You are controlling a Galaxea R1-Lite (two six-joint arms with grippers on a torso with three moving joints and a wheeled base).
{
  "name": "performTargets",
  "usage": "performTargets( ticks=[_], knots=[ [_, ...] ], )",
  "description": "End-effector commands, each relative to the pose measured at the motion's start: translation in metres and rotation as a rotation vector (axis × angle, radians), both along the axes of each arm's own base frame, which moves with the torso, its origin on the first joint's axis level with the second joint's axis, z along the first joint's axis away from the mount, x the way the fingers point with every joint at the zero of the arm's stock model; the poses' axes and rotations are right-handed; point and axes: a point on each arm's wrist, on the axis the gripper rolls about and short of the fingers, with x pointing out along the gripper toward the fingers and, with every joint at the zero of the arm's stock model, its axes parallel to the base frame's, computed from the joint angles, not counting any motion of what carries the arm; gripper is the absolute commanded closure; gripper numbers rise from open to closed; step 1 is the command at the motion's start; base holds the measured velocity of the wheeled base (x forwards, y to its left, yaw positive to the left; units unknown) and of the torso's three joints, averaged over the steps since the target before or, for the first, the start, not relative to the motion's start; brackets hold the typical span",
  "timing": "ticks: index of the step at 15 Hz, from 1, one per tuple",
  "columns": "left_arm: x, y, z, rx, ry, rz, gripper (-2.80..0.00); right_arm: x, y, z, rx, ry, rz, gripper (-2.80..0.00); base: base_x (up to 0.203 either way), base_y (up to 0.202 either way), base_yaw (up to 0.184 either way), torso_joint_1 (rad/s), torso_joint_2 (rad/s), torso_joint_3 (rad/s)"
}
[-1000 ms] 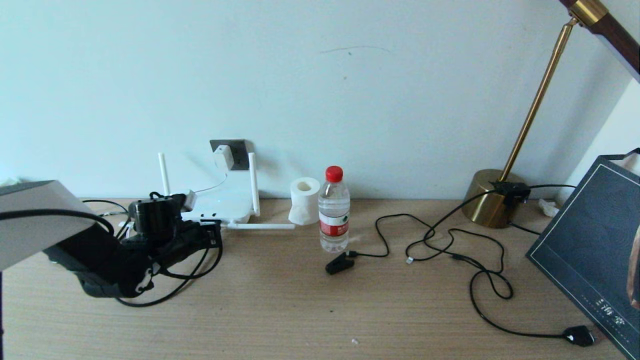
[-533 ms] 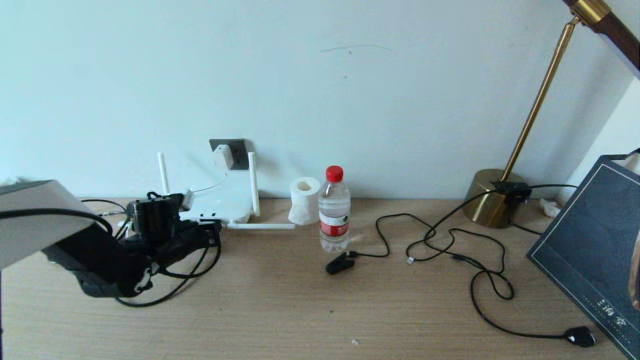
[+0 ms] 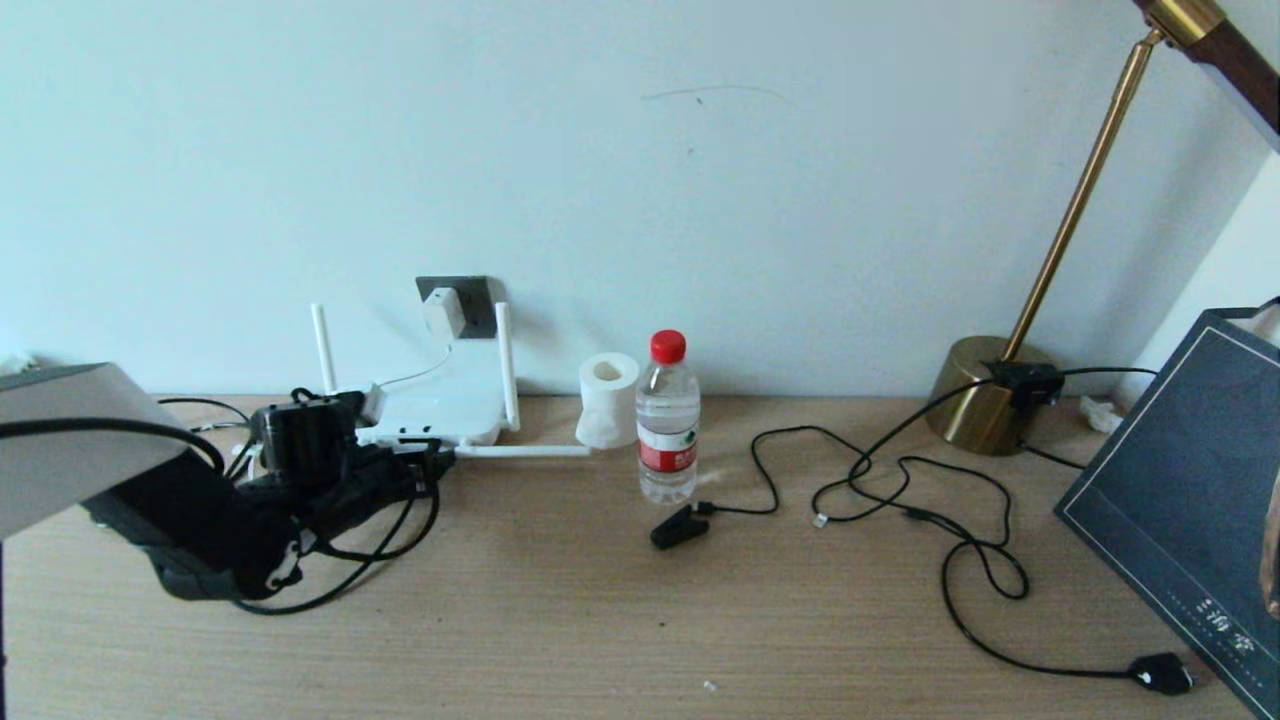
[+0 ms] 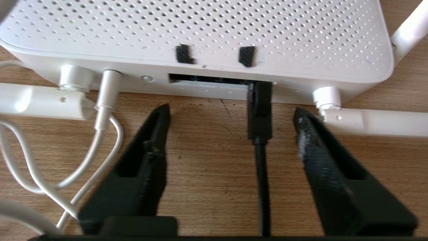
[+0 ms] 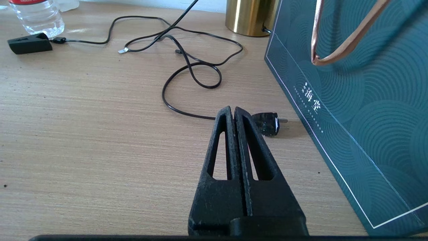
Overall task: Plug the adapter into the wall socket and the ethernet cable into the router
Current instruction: Plug cable into router interface
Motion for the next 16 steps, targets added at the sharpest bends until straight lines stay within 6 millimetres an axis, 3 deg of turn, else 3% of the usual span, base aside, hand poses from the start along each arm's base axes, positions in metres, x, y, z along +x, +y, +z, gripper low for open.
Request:
performTargets(
  ticks=[1, 7, 11, 16],
  knots=[
    [-0.001, 0.0, 0.001, -0.001, -0.003, -0.001, -2.8, 0.0, 0.0, 0.0, -0.001, 0.0, 0.001, 0.0, 0.0, 0.0, 0.0, 0.0, 0.0, 0.0],
    [-0.007, 0.0, -0.004, -0.001, 0.021, -0.002, -2.8, 0.0, 0.0, 0.0, -0.001, 0.001, 0.001, 0.0, 0.0, 0.0, 0.0, 0.0, 0.0, 0.0],
    [-0.013, 0.0, 0.004, -0.004, 0.001, -0.005, -2.8, 0.0, 0.0, 0.0, -0.001, 0.001, 0.001, 0.0, 0.0, 0.0, 0.0, 0.0, 0.0, 0.0],
    [-0.025, 0.0, 0.033, -0.009, -0.071, -0.012, -2.8, 0.0, 0.0, 0.0, -0.001, 0.001, 0.001, 0.0, 0.0, 0.0, 0.0, 0.0, 0.0, 0.0]
  ],
)
